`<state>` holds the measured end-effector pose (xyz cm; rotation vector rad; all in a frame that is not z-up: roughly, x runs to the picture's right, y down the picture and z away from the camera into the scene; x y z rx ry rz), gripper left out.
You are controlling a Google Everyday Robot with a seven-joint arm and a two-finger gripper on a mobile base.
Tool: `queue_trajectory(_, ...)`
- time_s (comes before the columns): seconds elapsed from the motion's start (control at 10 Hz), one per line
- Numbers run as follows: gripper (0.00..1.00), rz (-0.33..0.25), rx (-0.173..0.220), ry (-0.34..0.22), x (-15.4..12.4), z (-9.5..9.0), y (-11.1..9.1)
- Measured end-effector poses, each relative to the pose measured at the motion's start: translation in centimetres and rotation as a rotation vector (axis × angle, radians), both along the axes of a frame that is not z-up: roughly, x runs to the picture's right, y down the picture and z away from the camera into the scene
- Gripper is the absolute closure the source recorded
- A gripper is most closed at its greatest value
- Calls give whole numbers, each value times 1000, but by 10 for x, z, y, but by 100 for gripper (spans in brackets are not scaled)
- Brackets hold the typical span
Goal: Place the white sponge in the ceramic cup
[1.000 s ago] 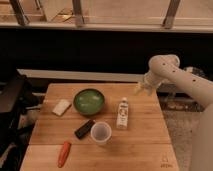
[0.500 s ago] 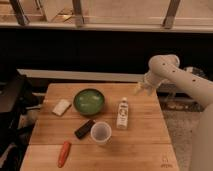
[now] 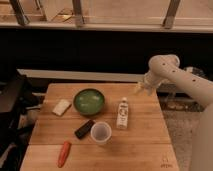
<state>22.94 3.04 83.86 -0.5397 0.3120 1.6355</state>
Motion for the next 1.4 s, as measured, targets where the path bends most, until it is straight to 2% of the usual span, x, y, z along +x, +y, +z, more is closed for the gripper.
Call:
queue_trajectory(1.1, 40, -3, 1, 2, 0, -1, -1)
queue_trajectory(1.2, 40, -23, -3, 7, 0, -3, -3)
queue_trajectory(1.4, 40, -117, 5, -40, -37, -10, -20)
